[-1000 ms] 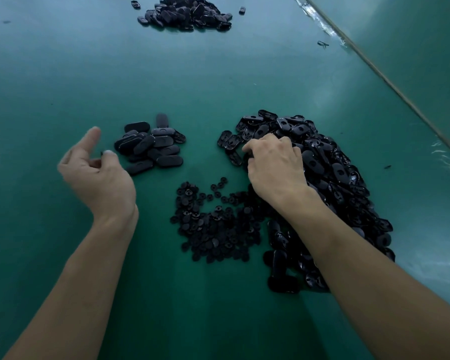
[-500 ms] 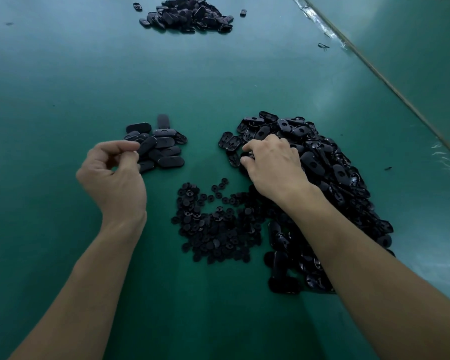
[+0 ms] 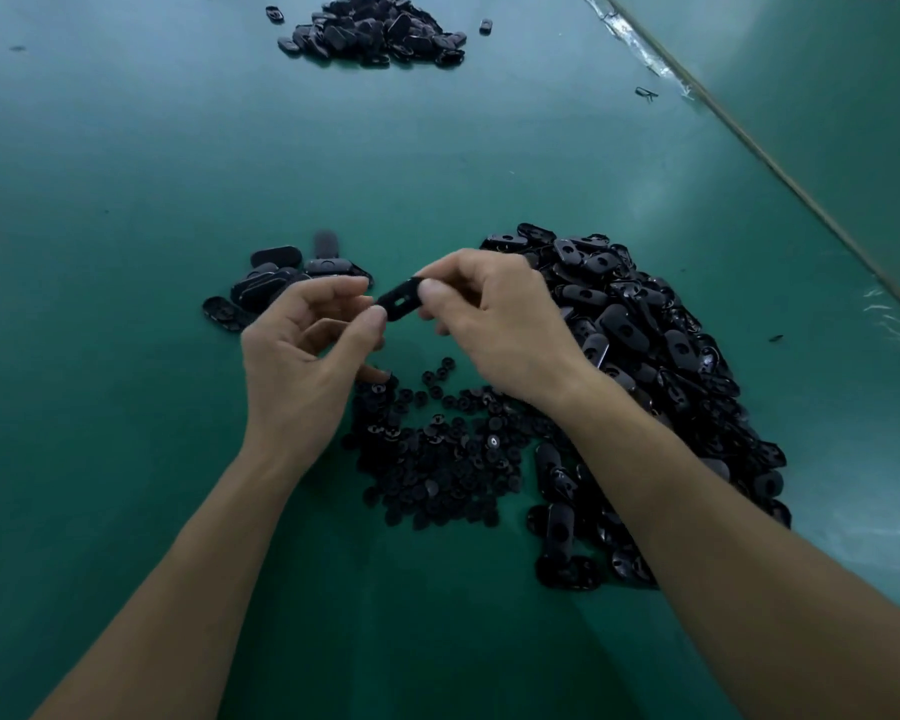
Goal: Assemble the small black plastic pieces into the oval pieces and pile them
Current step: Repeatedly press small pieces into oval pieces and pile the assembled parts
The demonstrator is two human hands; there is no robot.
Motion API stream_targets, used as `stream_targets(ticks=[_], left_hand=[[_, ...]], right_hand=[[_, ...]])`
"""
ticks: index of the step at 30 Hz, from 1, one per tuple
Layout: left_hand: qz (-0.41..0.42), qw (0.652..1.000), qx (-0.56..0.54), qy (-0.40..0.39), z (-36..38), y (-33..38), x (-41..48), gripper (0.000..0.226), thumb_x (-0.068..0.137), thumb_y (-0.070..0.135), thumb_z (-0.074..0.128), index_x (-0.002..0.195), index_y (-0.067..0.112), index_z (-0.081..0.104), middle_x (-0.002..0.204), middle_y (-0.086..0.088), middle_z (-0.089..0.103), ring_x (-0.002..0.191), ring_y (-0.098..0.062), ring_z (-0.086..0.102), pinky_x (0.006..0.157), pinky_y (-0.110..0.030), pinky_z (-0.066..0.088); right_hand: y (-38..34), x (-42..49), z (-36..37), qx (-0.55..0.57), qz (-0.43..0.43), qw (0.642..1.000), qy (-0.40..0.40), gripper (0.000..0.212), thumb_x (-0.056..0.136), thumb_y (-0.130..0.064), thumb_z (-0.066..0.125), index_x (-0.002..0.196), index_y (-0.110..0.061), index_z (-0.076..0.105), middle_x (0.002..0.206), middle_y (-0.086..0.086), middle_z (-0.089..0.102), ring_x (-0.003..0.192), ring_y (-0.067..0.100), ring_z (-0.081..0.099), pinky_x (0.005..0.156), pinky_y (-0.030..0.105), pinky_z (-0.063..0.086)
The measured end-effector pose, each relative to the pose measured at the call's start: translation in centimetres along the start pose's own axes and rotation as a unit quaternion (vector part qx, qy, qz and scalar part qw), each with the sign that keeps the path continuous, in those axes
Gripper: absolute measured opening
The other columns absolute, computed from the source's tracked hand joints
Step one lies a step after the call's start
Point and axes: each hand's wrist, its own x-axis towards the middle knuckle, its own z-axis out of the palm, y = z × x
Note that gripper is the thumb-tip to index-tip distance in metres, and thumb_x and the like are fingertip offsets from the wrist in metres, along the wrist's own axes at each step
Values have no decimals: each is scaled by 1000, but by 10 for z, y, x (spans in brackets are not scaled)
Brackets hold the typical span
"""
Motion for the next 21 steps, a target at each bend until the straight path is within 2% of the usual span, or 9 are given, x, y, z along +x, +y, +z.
stream_targets(ticks=[4,7,9,11,14,19,21], left_hand=[[-14,999,0,-33,0,1,0,16,89,23,71,105,21,69,89,0,74,76,-18,72,58,-27,59],[-12,999,5,-37,1,-1,0,11,95,14,68,101,23,71,86,3,76,74,-15,71,58,-27,59],[-17,1000,8,-21,0,-2,1,12,97,11,66,100,21,71,84,3,75,73,-14,71,57,-27,59],[-22,1000,3,-6,0,-3,2,10,96,11,66,101,19,71,83,1,74,71,-14,71,56,-26,59],[-29,999,-11,11,0,-4,2,11,94,10,68,103,17,69,81,0,75,67,-13,71,57,-24,58],[-45,998,-34,33,1,-6,3,9,95,9,67,100,16,69,81,-2,77,67,-16,73,58,-22,57],[-50,998,-33,30,1,-6,4,10,98,10,63,100,17,69,83,-1,77,71,-17,75,59,-22,58]], right_hand=[[-4,-1,8,36,-17,998,-41,13,98,-18,61,102,-18,74,81,-11,70,73,1,66,75,25,57],[-2,-1,8,16,-10,999,-44,15,98,-20,62,105,-17,75,83,-12,70,72,-4,63,72,14,52],[0,-2,7,-35,3,998,-57,20,97,-26,64,113,-19,73,86,-13,67,75,-4,62,71,9,48],[3,-4,7,-99,24,990,-96,30,96,-32,66,124,-22,67,91,-9,66,82,3,62,78,18,51],[6,-7,8,-199,36,969,-141,31,93,-35,69,122,-24,68,105,-3,67,97,15,64,93,37,54],[6,-9,10,-232,33,958,-166,30,91,-33,72,119,-24,69,107,-4,54,108,19,59,97,39,50],[7,-9,10,-233,34,961,-147,30,92,-28,70,122,-25,67,116,-1,53,111,20,57,99,39,49]])
